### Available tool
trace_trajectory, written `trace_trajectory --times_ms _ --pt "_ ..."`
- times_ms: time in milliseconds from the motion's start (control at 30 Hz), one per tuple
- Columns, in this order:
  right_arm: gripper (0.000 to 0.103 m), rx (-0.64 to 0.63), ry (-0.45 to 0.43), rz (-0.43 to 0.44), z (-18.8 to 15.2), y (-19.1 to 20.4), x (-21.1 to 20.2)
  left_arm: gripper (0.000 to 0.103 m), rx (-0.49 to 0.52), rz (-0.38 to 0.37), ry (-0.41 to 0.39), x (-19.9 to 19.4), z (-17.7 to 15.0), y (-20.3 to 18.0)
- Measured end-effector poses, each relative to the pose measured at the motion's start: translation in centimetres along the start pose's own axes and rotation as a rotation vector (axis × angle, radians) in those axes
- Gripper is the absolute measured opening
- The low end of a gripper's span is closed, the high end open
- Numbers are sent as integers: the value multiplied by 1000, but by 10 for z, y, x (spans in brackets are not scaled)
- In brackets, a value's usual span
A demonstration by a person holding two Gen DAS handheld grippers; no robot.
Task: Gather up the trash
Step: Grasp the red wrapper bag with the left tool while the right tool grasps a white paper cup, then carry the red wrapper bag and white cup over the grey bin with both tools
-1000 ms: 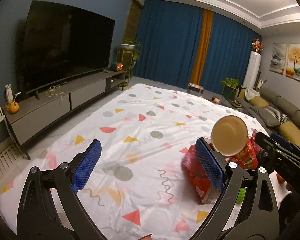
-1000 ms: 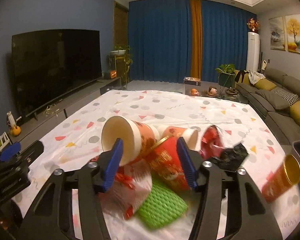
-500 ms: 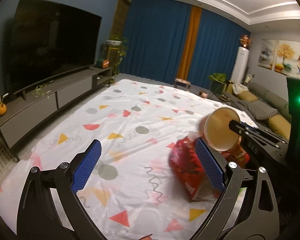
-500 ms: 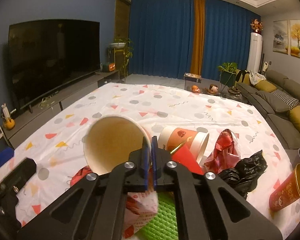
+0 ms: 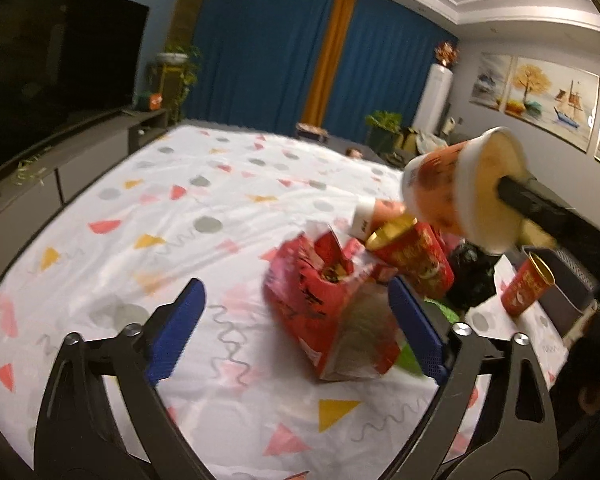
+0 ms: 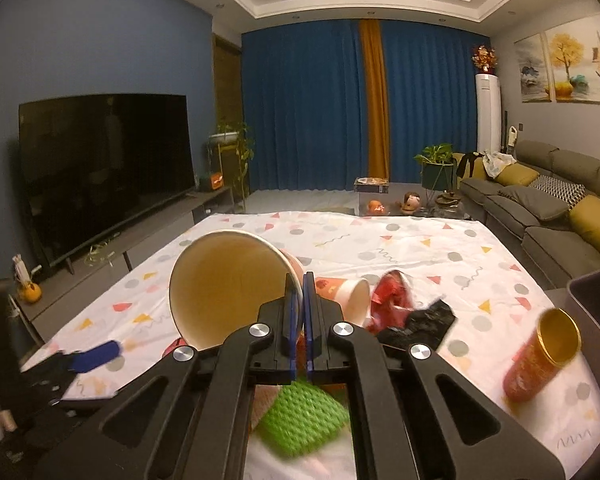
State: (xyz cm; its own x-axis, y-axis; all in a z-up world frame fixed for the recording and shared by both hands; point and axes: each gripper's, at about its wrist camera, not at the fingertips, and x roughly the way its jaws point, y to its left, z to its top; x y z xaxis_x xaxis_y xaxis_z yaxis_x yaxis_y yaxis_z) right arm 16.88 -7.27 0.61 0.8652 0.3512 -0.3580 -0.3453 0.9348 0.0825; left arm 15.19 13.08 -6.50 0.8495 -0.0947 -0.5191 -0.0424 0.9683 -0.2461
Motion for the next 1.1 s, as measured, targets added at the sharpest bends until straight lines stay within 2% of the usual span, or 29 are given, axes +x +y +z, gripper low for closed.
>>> trace_trajectory --times_ms 200,300,367,400,467,567,733,1100 --pt "4 35 -13 -10 -9 -15 -26 64 0 -44 112 27 -2 -3" --pt "4 48 -8 -11 -14 -20 -33 50 1 -64 143 35 -4 -5" --pt "4 50 -6 -16 -18 -21 -37 35 4 -82 158 38 -4 -7" --pt "4 50 -4 -17 -19 -22 -39 32 7 -95 165 40 -4 -8" --pt "4 57 3 -19 -21 -25 -41 16 17 -109 172 41 -4 -11" --pt "4 65 11 -24 -25 -29 -43 2 21 -132 175 42 -4 -13" --pt "4 73 12 -34 -28 -36 -49 0 17 -139 152 30 -5 -15" --pt "4 98 4 -51 -37 -50 -73 0 -21 -123 73 -22 -9 -8"
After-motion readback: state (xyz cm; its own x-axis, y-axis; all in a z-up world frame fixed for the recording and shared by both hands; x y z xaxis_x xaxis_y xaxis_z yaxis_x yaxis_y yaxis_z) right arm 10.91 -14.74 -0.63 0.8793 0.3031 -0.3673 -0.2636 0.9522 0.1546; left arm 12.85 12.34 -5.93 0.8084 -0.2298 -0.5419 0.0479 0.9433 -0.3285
